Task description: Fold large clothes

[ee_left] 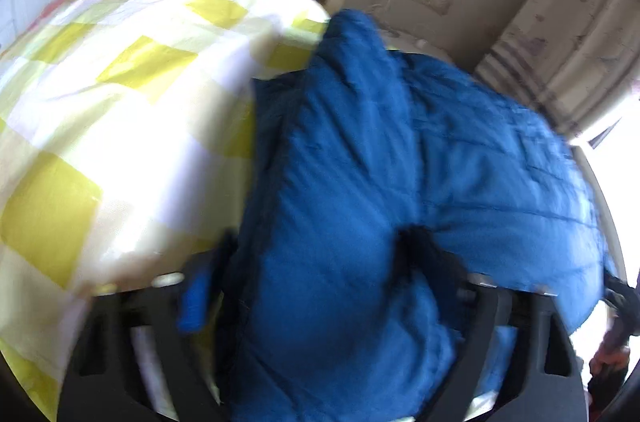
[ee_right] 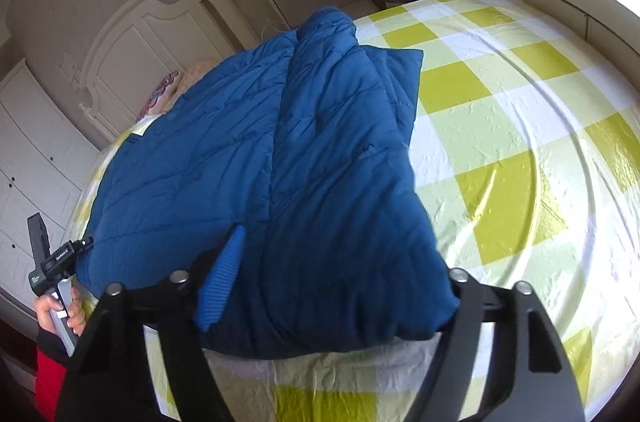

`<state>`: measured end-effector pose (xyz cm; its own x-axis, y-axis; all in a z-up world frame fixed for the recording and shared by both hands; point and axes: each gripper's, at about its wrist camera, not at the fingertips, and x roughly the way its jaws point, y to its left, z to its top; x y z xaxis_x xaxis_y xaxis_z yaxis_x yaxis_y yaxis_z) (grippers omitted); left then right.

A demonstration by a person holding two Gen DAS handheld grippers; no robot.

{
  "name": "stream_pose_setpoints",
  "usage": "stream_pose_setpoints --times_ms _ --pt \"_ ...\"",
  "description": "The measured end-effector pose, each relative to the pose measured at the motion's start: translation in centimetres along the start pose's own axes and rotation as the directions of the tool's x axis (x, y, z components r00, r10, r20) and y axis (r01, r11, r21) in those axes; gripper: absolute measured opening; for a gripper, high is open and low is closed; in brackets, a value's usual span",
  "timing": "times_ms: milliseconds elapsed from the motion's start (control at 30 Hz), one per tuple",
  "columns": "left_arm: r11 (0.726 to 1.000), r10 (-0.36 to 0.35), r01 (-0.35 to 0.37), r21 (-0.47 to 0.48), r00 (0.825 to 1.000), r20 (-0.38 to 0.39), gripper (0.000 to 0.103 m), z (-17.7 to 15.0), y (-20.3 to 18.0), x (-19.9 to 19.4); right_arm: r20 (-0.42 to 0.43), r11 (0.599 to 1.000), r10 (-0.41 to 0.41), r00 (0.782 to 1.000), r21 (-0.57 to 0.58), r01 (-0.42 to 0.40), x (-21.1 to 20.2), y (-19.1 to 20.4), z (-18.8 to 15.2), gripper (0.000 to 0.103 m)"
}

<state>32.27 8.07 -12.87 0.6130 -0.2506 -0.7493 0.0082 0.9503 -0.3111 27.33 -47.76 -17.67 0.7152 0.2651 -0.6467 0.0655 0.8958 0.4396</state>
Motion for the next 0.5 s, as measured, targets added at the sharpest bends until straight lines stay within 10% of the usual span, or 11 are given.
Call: stream_pose_setpoints --times_ms 167,500 --pt "0.99 0.085 -0.091 0.104 0.995 0.058 0.049 -1.2 -2.6 -1.7 0.031 1.0 0.007 1.0 0.016 -0.007 -1.3 -0.4 -0.2 0.041" --pt "0.977 0.104 -0.111 0.181 0.993 0.05 0.043 -6.4 -2.3 -7.0 0.022 0.997 -0.015 1.0 -0.069 0.017 -6.4 0.5 -4.5 0.035"
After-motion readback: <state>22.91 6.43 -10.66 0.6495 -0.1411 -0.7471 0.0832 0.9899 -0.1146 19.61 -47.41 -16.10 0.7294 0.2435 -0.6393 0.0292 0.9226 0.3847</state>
